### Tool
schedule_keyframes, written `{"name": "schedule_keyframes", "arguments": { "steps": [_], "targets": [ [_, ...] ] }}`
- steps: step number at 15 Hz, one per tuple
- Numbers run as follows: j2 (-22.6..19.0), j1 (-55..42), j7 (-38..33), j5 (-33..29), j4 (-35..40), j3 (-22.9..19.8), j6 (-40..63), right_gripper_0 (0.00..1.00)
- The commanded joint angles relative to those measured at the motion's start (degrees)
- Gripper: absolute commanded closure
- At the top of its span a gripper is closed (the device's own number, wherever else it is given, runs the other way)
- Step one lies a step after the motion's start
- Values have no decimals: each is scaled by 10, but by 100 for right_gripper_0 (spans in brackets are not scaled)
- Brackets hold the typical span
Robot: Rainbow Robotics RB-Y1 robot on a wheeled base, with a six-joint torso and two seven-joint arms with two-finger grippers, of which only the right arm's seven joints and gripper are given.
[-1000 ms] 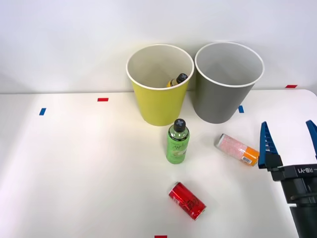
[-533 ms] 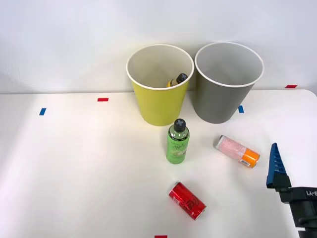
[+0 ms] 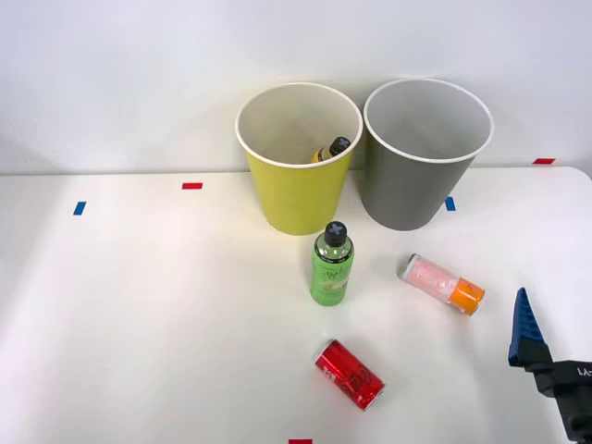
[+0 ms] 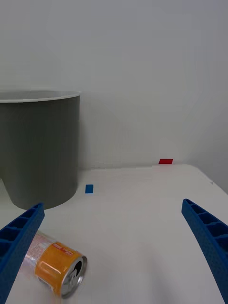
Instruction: Put cans in the gray bin, plastic bottles in the light green bin
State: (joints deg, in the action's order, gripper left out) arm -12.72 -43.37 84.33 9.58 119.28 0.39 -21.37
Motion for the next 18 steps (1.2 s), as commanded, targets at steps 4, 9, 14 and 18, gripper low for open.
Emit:
{"name": "schedule_keyframes", "arguments": {
  "steps": [4, 9, 14, 18],
  "targets": [
    [46, -24, -101, -121, 0, -2, -3, 0],
    [101, -55, -220, -240, -1, 1, -38, 0],
    [96, -81, -243, -274, 0, 19, -66, 0],
    [60, -107, -219, -269, 0, 51, -85, 0]
  ]
}}
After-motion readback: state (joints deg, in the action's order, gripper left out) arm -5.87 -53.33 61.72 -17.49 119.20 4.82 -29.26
